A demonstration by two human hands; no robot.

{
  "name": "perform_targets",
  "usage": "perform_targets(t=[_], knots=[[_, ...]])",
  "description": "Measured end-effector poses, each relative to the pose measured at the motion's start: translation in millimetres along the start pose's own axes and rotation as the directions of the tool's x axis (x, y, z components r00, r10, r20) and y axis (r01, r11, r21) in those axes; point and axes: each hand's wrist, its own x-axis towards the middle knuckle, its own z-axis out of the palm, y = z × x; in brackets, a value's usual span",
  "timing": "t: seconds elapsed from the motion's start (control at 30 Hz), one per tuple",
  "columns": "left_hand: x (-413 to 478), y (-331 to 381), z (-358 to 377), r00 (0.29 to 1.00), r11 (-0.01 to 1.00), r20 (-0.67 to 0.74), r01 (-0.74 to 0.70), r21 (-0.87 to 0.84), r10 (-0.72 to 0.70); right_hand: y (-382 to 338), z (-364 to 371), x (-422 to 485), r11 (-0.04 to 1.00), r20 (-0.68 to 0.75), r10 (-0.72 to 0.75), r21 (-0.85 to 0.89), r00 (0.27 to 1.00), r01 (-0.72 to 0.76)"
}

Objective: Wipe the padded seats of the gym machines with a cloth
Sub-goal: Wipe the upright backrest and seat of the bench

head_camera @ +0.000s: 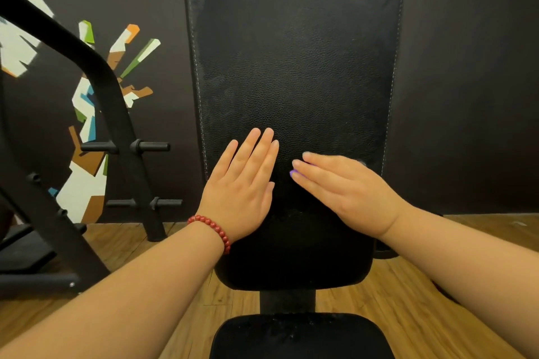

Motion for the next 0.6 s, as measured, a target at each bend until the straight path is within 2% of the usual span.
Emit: perform_targets(t=[0.17,0.33,0.43,0.6], knots=[[1.9,11.2,0.9,0.998,0.998,-0.026,0.058,-0.031,-0.059,4.1,9.7,10.1,0.995,-0.086,0.094,0.034,0.992,-0.091],[-1.4,11.7,5.2,0.997,0.998,-0.048,-0.063,-0.029,0.062,-8.1,3.2,-26.3,0.999,0.027,0.037,0.003,0.999,-0.037],[-1.6,12.5,5.1,0.997,0.998,-0.042,-0.066,-0.025,0.064,4.6,0.4,-10.1,0.998,0.027,0.021,-0.051,0.999,-0.02],[-2.1,12.9,5.3,0.997,0.998,-0.056,-0.063,-0.023,0.061,-2.7,6.0,-13.3,0.999,0.014,0.048,0.007,0.999,-0.049]])
